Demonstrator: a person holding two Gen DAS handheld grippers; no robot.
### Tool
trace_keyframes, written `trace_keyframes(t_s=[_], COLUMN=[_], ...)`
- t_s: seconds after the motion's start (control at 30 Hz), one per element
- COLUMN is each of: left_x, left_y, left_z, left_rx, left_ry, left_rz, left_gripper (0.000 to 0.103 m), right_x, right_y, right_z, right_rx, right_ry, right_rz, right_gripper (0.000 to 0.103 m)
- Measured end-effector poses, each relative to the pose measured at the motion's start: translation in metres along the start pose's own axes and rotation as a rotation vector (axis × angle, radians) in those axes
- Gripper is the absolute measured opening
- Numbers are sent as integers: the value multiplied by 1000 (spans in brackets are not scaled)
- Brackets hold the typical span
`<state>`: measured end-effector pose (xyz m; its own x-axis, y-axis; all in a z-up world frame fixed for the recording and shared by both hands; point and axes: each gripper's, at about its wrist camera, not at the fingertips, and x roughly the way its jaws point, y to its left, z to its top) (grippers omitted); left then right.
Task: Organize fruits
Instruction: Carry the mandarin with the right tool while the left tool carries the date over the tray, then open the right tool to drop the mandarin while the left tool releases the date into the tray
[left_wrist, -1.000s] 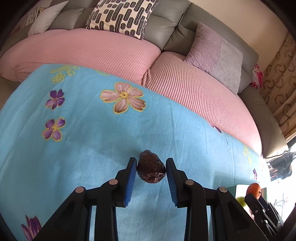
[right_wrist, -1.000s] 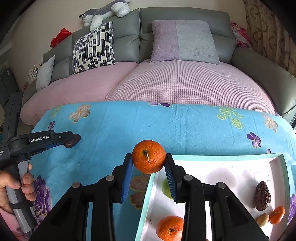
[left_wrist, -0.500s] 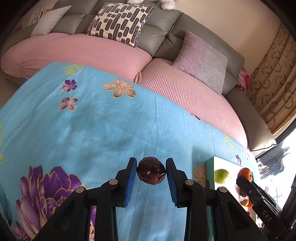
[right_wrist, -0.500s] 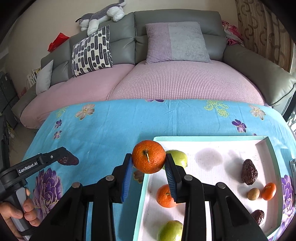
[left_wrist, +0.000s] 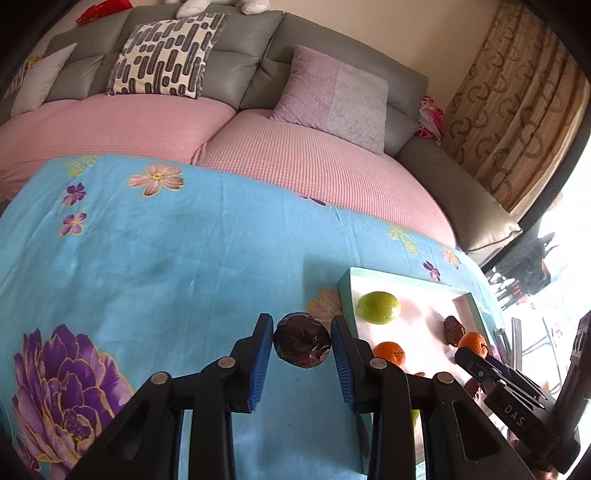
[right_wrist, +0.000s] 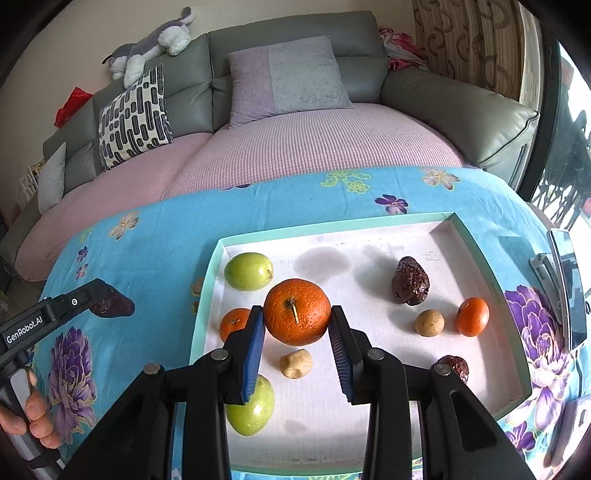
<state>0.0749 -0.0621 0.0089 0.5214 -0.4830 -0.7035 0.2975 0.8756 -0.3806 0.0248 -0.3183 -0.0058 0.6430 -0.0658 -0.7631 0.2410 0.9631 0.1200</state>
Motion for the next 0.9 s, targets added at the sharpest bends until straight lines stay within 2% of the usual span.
trace_keyframes(t_s=[0.13, 0.4, 0.57, 0.7, 0.9], left_x=[18, 22, 37, 34, 32], left_y=[-43, -81, -74, -75, -71], left_z=[-17, -33, -39, -40, -39], left_rx=[104, 217, 200, 207, 184], left_ry=[74, 93, 136, 127, 131], left_rz=[-66, -85, -54, -46, -39], left_gripper=[34, 31, 31, 31, 31], right_x=[1, 9, 11, 12, 28], right_y=[-24, -42, -48, -51, -46], right_z=[-4, -12, -17, -18, -25], right_rx=[39, 57, 65, 74, 60], right_ry=[15, 68, 83, 85, 137], right_rz=[-41, -51, -39, -39, -20], right_gripper=[37, 37, 37, 37, 37])
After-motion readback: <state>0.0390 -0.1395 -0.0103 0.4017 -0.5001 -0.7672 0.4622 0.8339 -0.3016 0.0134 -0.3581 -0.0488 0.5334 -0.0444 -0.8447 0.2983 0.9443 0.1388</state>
